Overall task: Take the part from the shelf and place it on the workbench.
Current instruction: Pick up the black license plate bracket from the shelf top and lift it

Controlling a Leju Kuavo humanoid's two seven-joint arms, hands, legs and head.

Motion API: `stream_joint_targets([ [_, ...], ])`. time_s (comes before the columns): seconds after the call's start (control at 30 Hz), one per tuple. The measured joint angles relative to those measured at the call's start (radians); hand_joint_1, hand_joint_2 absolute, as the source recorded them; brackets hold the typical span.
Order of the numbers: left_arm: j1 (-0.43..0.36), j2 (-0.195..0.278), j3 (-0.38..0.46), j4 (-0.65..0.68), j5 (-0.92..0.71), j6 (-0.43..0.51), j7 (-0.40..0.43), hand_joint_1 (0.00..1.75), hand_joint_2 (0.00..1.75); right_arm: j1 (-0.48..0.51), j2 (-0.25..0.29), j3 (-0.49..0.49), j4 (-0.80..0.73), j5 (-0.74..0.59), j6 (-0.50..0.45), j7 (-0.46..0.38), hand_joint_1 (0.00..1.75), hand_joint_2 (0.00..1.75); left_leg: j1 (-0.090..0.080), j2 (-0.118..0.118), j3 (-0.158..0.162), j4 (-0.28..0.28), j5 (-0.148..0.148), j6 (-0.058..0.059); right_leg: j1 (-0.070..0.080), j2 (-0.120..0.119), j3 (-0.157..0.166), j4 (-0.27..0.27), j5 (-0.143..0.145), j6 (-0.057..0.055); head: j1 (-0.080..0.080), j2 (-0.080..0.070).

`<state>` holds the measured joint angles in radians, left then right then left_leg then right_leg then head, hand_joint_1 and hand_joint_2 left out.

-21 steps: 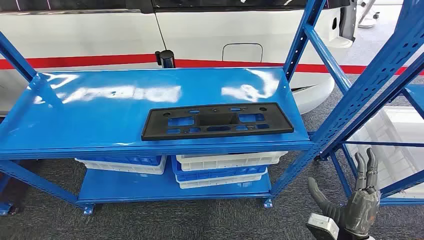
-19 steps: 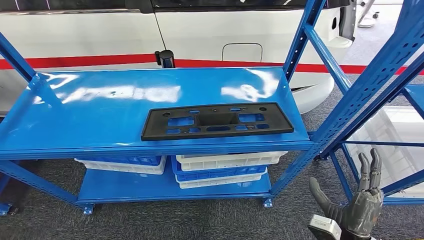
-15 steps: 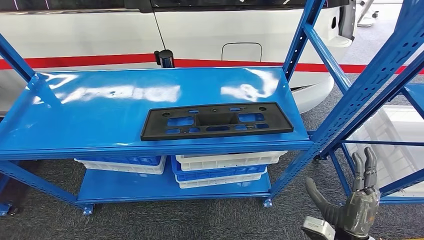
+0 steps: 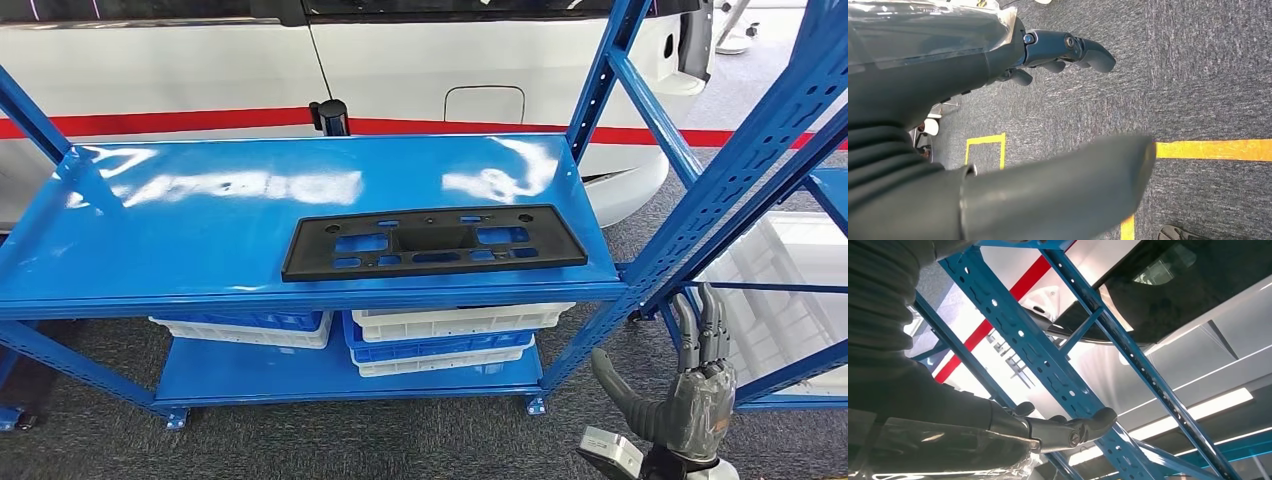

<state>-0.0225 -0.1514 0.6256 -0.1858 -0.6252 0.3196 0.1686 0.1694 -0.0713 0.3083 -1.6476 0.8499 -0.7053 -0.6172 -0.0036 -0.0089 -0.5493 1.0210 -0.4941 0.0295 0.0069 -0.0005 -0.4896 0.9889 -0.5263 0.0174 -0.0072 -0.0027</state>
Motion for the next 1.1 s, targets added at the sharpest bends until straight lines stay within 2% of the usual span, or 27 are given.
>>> stream_joint_targets([
  [0.17, 0.000, 0.000, 0.000, 0.000, 0.000, -0.003, 0.000, 0.00, 0.00, 0.000, 0.001, 0.001, 0.001, 0.000, 0.000, 0.000, 0.00, 1.75, 0.000, 0.000, 0.000, 0.000, 0.000, 0.000, 0.000, 0.000, 0.000, 0.000, 0.000, 0.000, 0.000, 0.000],
  [0.3, 0.000, 0.000, 0.000, 0.000, 0.003, -0.034, -0.022, 0.00, 1.75, -0.005, 0.001, 0.009, 0.006, 0.051, 0.000, 0.022, 0.00, 1.75, 0.000, 0.000, 0.000, 0.000, 0.000, 0.000, 0.000, 0.000, 0.001, 0.000, 0.000, 0.000, 0.000, 0.000],
  [0.33, 0.000, 0.000, 0.000, 0.000, 0.005, -0.049, -0.029, 0.00, 1.75, -0.012, 0.001, 0.018, 0.011, 0.087, 0.000, 0.042, 0.00, 1.75, 0.000, 0.000, 0.000, 0.000, 0.000, 0.000, 0.000, 0.000, 0.002, 0.000, 0.000, 0.000, 0.000, 0.000],
  [0.43, -0.003, -0.003, 0.001, 0.000, 0.005, -0.090, -0.038, 0.00, 0.44, -0.054, 0.001, 0.067, 0.041, 0.184, 0.003, 0.121, 0.00, 1.75, 0.000, 0.001, 0.000, 0.000, 0.000, 0.000, 0.000, 0.001, 0.004, 0.000, 0.000, 0.000, 0.000, 0.000],
  [0.47, -0.004, -0.004, 0.001, 0.000, 0.004, -0.100, -0.040, 0.00, 0.44, -0.073, 0.001, 0.089, 0.054, 0.205, 0.006, 0.146, 0.00, 1.75, 0.000, 0.001, 0.001, 0.000, 0.000, 0.000, 0.000, 0.001, 0.005, 0.000, 0.000, 0.000, 0.000, 0.000],
  [0.57, -0.008, -0.006, 0.000, 0.000, -0.006, -0.132, -0.043, 0.00, 1.75, -0.138, 0.002, 0.156, 0.096, 0.256, 0.032, 0.208, 0.00, 1.75, 0.000, 0.001, 0.002, 0.000, 0.000, 0.000, 0.000, 0.001, 0.004, 0.000, 0.000, 0.000, 0.000, 0.000],
  [0.8, -0.012, 0.002, -0.014, 0.001, -0.064, -0.230, -0.039, 0.00, 1.75, -0.265, 0.012, 0.264, 0.184, 0.358, 0.128, 0.348, 0.00, 1.75, 0.001, 0.000, 0.000, 0.000, 0.001, 0.000, 0.000, 0.000, 0.007, 0.001, 0.000, 0.000, 0.000, 0.000],
  [1.1, -0.012, 0.016, -0.030, 0.001, -0.087, -0.245, -0.035, 0.00, 1.75, -0.301, 0.015, 0.300, 0.210, 0.363, 0.142, 0.391, 0.00, 1.75, 0.000, 0.000, -0.001, 0.000, 0.001, 0.000, 0.000, 0.000, 0.005, 0.001, 0.000, 0.000, 0.000, 0.000],
])
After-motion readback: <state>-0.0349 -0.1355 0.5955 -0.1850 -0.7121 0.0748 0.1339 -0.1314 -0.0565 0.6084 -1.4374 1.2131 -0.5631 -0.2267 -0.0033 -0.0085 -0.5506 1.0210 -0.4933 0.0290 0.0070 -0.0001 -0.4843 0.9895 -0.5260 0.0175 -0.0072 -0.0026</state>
